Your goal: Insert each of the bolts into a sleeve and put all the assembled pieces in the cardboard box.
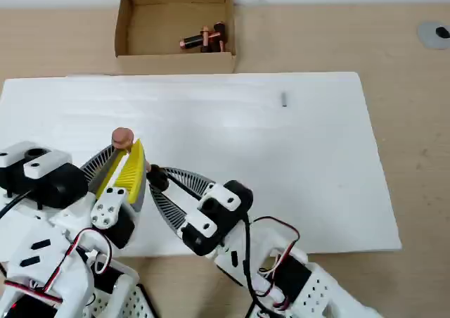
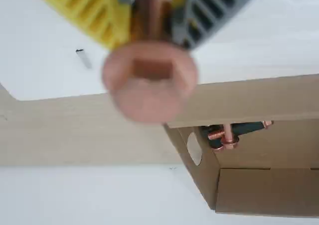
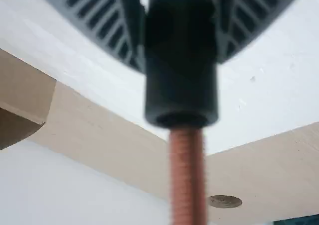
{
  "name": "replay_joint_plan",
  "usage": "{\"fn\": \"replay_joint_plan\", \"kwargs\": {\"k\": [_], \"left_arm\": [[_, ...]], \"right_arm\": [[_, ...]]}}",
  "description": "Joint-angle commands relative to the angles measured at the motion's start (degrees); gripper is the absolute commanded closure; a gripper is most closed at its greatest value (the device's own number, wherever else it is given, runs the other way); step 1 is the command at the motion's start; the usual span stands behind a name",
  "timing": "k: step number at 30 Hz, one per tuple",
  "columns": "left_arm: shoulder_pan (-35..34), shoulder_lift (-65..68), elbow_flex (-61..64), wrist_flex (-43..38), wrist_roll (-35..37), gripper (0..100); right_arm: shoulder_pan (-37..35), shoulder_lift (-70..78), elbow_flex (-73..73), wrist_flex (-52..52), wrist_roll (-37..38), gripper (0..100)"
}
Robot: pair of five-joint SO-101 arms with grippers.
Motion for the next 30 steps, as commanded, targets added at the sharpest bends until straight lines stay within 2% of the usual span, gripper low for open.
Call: {"fn": "replay_joint_plan", "kwargs": {"k": [1,6,13,21,25,30], "left_arm": [[1.0,0.6,0.0,-1.3,0.8,99],[1.1,0.6,0.1,-1.3,2.5,99],[6.0,0.7,0.2,-0.9,2.5,99],[5.8,0.6,1.1,0.2,2.3,99],[6.4,0.6,0.9,3.5,2.5,98],[6.8,0.3,-0.5,9.3,2.6,91]], "right_arm": [[-0.7,-4.6,-0.1,-0.1,0.4,98.8],[-0.7,-4.6,-0.1,-0.1,0.4,98.8],[-0.7,-4.6,-0.1,-0.1,0.4,98.8],[-0.7,-4.6,-0.1,0.0,0.4,98.8],[-0.7,-4.6,-0.1,0.0,0.4,98.8],[-0.7,-4.6,-0.1,-0.3,0.6,98.9]]}}
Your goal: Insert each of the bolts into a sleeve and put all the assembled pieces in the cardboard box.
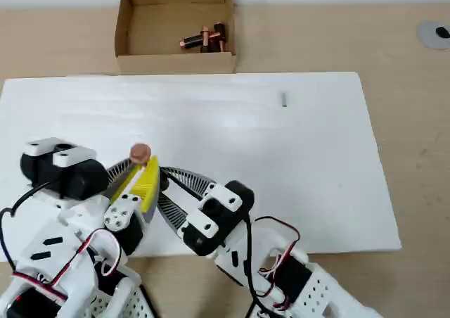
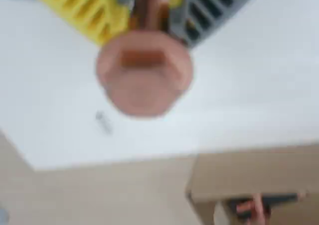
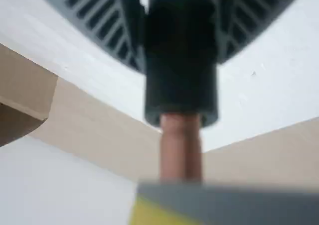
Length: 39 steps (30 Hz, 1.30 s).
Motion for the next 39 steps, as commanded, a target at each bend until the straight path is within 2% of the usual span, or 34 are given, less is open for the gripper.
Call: {"fn": "replay_joint_plan", "kwargs": {"k": [1,5,12,17,20,22,26,28,30,39], "left_arm": [[1.5,0.5,-3.3,4.0,1.6,89],[1.5,0.7,-6.9,10.0,8.1,84],[-1.4,2.1,-13.1,16.3,8.3,83],[-1.6,12.1,-25.0,24.2,4.5,83],[-2.0,20.3,-35.5,27.7,1.8,84],[-5.9,25.4,-40.2,29.4,-0.7,86],[-16.9,29.5,-44.0,30.8,-10.9,93],[-21.1,29.5,-43.6,30.8,-13.4,96],[-24.1,29.4,-42.8,30.8,-14.4,99],[-33.0,27.5,-38.7,30.8,-14.5,99]], "right_arm": [[-0.8,-4.5,-0.1,-0.2,0.6,98.9],[-0.8,-4.5,-0.1,-0.4,0.7,98.9],[0.2,-4.5,-0.2,-0.3,0.5,98.9],[9.4,-4.0,-5.5,-0.2,-0.3,98.9],[17.3,-3.6,-11.4,0.3,-4.9,98.9],[20.5,-0.9,-16.5,0.3,-5.2,98.9],[25.2,13.5,-32.2,0.2,-5.5,98.9],[27.1,23.6,-42.0,0.1,-6.9,98.9],[28.4,34.3,-51.4,0.2,-7.7,98.9],[33.0,77.8,-85.1,-0.3,-7.6,98.9]]}}
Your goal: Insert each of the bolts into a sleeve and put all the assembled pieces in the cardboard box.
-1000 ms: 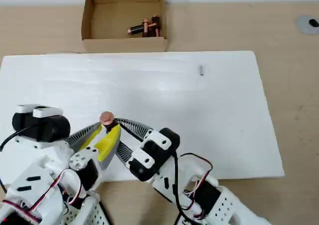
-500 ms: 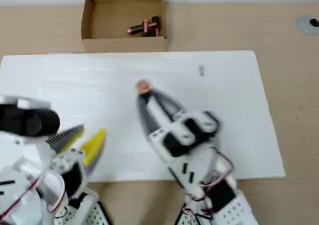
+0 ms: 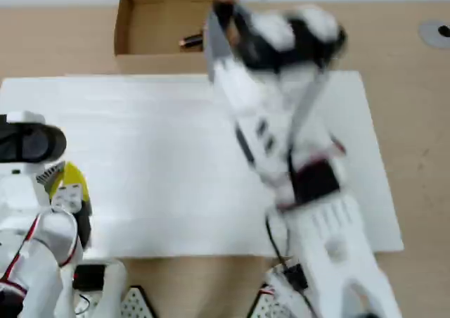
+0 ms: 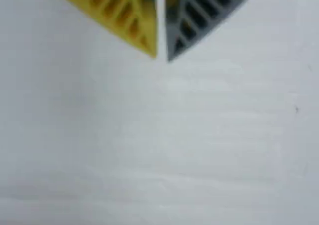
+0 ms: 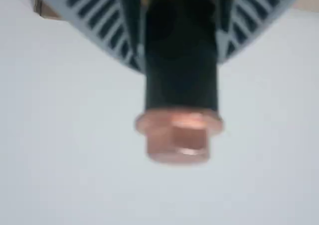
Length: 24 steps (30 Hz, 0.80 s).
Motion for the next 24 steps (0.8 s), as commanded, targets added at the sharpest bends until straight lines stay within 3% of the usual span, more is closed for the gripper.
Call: {"fn": "replay_joint_plan", "kwargs": {"k": [1,15,18,24], "left_arm": [[-3.2,-2.2,0.1,0.2,-0.4,99],[-3.9,-24.6,10.8,0.2,-0.6,99],[-3.9,-26.6,13.2,0.1,-0.7,99],[-3.9,-26.7,13.3,0.0,-0.7,99]], "right_arm": [[3.8,17.5,-16.4,-0.8,-0.6,98.9],[6.1,73.8,-67.0,-0.4,0.1,98.9],[5.8,86.8,-77.8,-0.4,4.7,98.9],[5.5,107.0,-96.7,0.4,5.3,98.6]]}}
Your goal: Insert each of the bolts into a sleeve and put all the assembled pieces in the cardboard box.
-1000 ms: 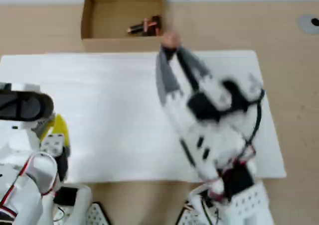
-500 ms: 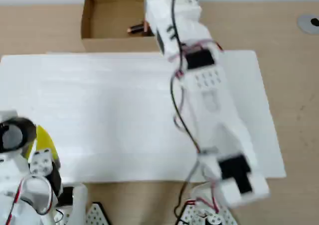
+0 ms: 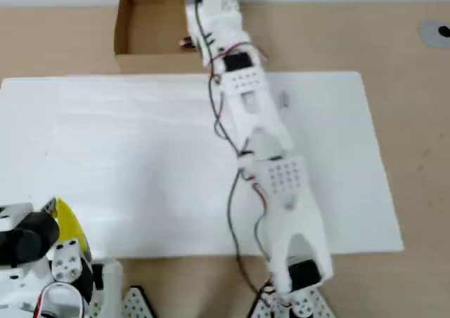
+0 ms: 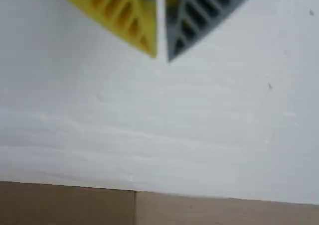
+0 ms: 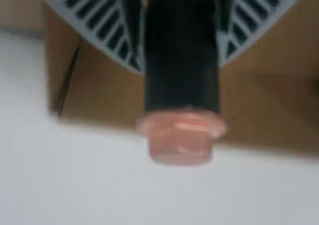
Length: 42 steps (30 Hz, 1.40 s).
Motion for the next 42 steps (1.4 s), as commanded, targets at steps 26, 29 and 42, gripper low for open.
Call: {"fn": "replay_joint_plan", "kwargs": {"k": [26,29,42], "left_arm": [[-0.9,-0.4,0.7,-0.8,-0.4,100],[-0.9,-0.4,0.7,-0.8,-0.4,100],[-5.0,-4.2,-1.9,-1.1,-0.4,100]], "right_arm": [[-4.4,21.1,-36.3,12.3,4.0,82.4],[-4.2,18.4,-36.3,18.1,4.1,82.5],[-3.1,-12.9,-36.2,66.3,4.3,98.4]]}}
